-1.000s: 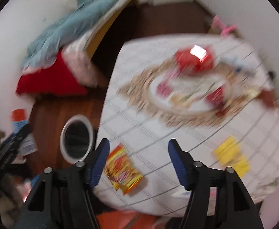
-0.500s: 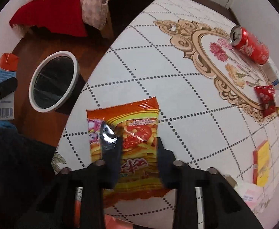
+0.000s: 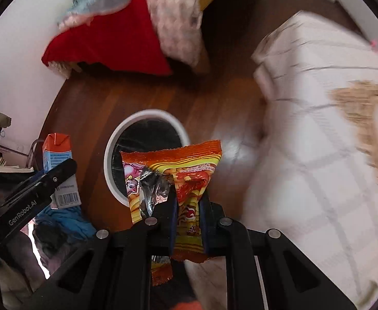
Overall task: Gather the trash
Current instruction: 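Carry both items to the white bin and open both tools to drop them, then move both tools back from the bin to the table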
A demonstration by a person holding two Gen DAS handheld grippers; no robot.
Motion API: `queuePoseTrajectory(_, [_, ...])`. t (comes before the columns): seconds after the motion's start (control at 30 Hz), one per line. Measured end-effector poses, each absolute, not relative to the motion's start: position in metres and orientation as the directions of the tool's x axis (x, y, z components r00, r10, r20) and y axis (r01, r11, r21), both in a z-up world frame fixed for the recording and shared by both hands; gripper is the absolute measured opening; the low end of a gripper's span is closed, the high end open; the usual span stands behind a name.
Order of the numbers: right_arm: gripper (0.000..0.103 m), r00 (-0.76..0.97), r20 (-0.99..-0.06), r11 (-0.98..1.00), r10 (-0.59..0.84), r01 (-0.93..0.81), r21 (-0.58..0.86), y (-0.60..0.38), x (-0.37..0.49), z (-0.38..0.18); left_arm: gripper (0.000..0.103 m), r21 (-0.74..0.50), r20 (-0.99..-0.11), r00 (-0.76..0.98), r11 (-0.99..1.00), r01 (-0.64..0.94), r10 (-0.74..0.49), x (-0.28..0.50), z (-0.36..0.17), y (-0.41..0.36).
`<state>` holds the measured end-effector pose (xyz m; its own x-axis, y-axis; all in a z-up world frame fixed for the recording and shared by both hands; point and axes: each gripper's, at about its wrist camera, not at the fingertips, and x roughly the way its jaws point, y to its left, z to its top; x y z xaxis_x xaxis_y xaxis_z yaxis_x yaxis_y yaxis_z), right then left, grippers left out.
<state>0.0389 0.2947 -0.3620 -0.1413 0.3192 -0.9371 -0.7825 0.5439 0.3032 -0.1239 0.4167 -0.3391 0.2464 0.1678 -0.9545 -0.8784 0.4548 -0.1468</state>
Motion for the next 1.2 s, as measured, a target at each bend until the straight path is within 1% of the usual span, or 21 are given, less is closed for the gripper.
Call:
queuePoseTrajectory(0.13, [0.016,-0.199,-0.952,0.561,0.231,-0.772,0.297,0.346,0.034,-0.428,0.052,-0.165,-0.972,0.219,0.419,-0.893,0.084,-0.125,-0.385,0.452])
queuePoseTrajectory(0.17, [0.016,-0.207,-0.955,0.562,0.214,-0.773,0.294,0.358,0.033,-0.442,0.054,-0.162,-0.976,0.208,0.411,-0.897,0.070,-0.126,-0.393,0.458])
queuePoseTrajectory(0.2, [0.017,-0.221,-0.955,0.563,0.198,-0.772,0.295,0.368,0.032,-0.455,0.064,-0.157,-0.978,0.198,0.401,-0.902,0.061,-0.128,-0.400,0.463])
queuePoseTrajectory(0.23, [0.017,-0.226,-0.957,0.565,0.184,-0.772,0.291,0.376,0.031,-0.465,0.068,-0.152,-0.980,0.191,0.394,-0.907,0.063,-0.129,-0.403,0.465])
queuePoseTrajectory(0.27, [0.018,-0.235,-0.957,0.565,0.171,-0.772,0.291,0.383,0.030,-0.474,0.076,-0.143,-0.980,0.184,0.384,-0.912,0.071,-0.132,-0.405,0.467])
queuePoseTrajectory(0.3, [0.021,-0.253,-0.954,0.561,0.164,-0.771,0.301,0.389,0.029,-0.482,0.083,-0.139,-0.981,0.179,0.375,-0.917,0.074,-0.138,-0.405,0.468])
queuePoseTrajectory(0.33, [0.030,-0.257,-0.954,0.559,0.156,-0.773,0.300,0.399,0.033,-0.487,0.088,-0.136,-0.982,0.174,0.365,-0.921,0.074,-0.141,-0.406,0.470])
queuePoseTrajectory(0.37, [0.036,-0.257,-0.955,0.556,0.150,-0.776,0.296,0.403,0.032,-0.491,0.097,-0.128,-0.984,0.165,0.353,-0.927,0.075,-0.146,-0.405,0.471])
queuePoseTrajectory(0.4, [0.049,-0.263,-0.952,0.551,0.153,-0.777,0.304,0.404,0.032,-0.491,0.098,-0.120,-0.984,0.157,0.344,-0.931,0.082,-0.151,-0.404,0.473])
queuePoseTrajectory(0.43, [0.059,-0.264,-0.952,0.546,0.153,-0.780,0.304,0.412,0.031,-0.492,0.098,-0.107,-0.984,0.148,0.339,-0.935,0.096,-0.156,-0.401,0.472])
queuePoseTrajectory(0.47, [0.063,-0.261,-0.953,0.543,0.153,-0.784,0.302,0.414,0.031,-0.491,0.099,-0.088,-0.985,0.132,0.335,-0.938,0.113,-0.159,-0.398,0.471])
queuePoseTrajectory(0.5, [0.071,-0.262,-0.952,0.537,0.159,-0.786,0.306,0.414,0.030,-0.489,0.099,-0.069,-0.985,0.117,0.330,-0.942,0.128,-0.162,-0.394,0.470])
queuePoseTrajectory(0.53, [0.076,-0.262,-0.951,0.530,0.166,-0.789,0.310,0.414,0.029,-0.486,0.099,-0.048,-0.984,0.100,0.324,-0.945,0.144,-0.166,-0.390,0.468])
queuePoseTrajectory(0.57, [0.079,-0.255,-0.952,0.527,0.167,-0.794,0.305,0.417,0.027,-0.484,0.099,-0.028,-0.984,0.084,0.321,-0.947,0.160,-0.170,-0.386,0.466])
queuePoseTrajectory(0.63, [0.095,-0.240,-0.955,0.519,0.172,-0.802,0.295,0.415,0.028,-0.476,0.099,0.000,-0.981,0.060,0.311,-0.950,0.183,-0.177,-0.379,0.462])
queuePoseTrajectory(0.7, [0.102,-0.222,-0.959,0.508,0.176,-0.814,0.282,0.414,0.024,-0.469,0.099,0.019,-0.978,0.046,0.310,-0.951,0.201,-0.182,-0.373,0.456])
queuePoseTrajectory(0.87, [0.103,-0.120,-0.981,0.446,0.152,-0.877,0.177,0.396,0.010,-0.439,0.099,0.049,-0.972,0.028,0.323,-0.945,0.231,-0.184,-0.355,0.436])
queuePoseTrajectory(0.93, [0.103,-0.077,-0.986,0.422,0.144,-0.897,0.132,0.386,0.004,-0.429,0.099,0.043,-0.970,0.039,0.325,-0.945,0.241,-0.184,-0.345,0.426])
queuePoseTrajectory(1.0, [0.103,-0.058,-0.988,0.405,0.146,-0.907,0.114,0.377,-0.001,-0.418,0.099,0.031,-0.967,0.054,0.327,-0.944,0.249,-0.183,-0.336,0.417])
queuePoseTrajectory(1.2, [0.103,-0.040,-0.980,0.398,0.196,-0.910,0.117,0.354,-0.006,-0.377,0.099,0.025,-0.950,0.087,0.352,-0.936,0.299,-0.181,-0.298,0.389])
